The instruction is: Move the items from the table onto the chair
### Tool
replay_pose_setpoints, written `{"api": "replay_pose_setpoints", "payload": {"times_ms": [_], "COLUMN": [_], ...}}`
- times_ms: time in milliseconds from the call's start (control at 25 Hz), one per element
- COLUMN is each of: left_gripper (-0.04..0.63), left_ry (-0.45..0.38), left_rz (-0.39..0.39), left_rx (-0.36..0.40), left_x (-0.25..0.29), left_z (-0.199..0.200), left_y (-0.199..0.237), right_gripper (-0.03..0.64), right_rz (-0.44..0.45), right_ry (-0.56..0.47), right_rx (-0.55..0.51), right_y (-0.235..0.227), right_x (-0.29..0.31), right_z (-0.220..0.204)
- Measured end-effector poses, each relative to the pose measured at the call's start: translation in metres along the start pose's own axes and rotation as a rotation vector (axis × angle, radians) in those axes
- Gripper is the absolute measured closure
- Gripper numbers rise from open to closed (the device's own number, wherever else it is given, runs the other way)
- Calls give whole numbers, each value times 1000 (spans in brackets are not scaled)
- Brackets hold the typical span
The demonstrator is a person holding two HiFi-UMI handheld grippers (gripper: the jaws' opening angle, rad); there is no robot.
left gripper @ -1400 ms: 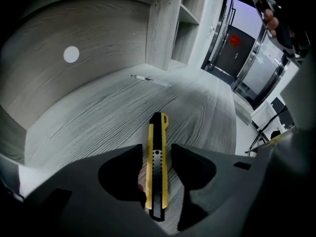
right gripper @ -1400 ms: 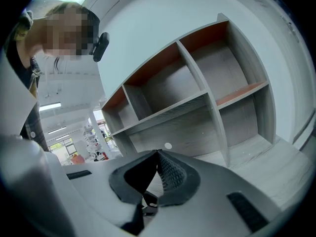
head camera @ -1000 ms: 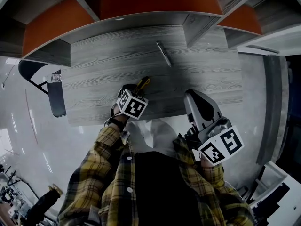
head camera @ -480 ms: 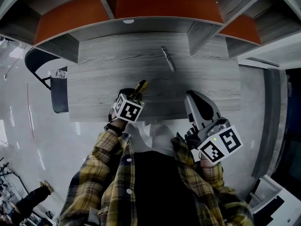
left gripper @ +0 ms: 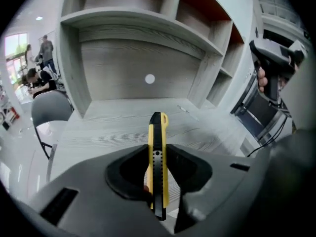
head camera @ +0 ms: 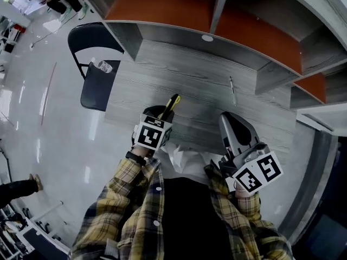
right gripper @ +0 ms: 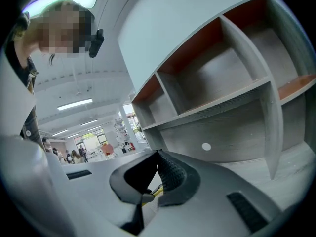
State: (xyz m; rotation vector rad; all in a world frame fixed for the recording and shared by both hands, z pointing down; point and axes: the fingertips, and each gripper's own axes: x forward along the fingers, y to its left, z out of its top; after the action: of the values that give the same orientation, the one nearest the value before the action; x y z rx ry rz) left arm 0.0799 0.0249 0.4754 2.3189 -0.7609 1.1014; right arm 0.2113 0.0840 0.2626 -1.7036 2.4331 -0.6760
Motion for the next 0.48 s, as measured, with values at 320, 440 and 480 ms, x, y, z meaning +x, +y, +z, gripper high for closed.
{"api": "replay_pose_setpoints", "payload": {"times_ms": [320,440,480], "left_gripper": [479,479,479], "left_ry": [-125,-125,-127], "left_rz": [146,201,214], "left_rx": [-139,-155,-166], "left_x": [-85,-111,-120], "left_z": [-4,-13,-16], "left_y": [110,162,179], "right_gripper": [598,598,599], "right_rz": [135,176,188], "right_ry": [109,153,164], "right_rx": [-52,-71,-68], "right_y": [58,88,98], "right_x": [82,120,132], "right_z": [-18,-30,-34]}}
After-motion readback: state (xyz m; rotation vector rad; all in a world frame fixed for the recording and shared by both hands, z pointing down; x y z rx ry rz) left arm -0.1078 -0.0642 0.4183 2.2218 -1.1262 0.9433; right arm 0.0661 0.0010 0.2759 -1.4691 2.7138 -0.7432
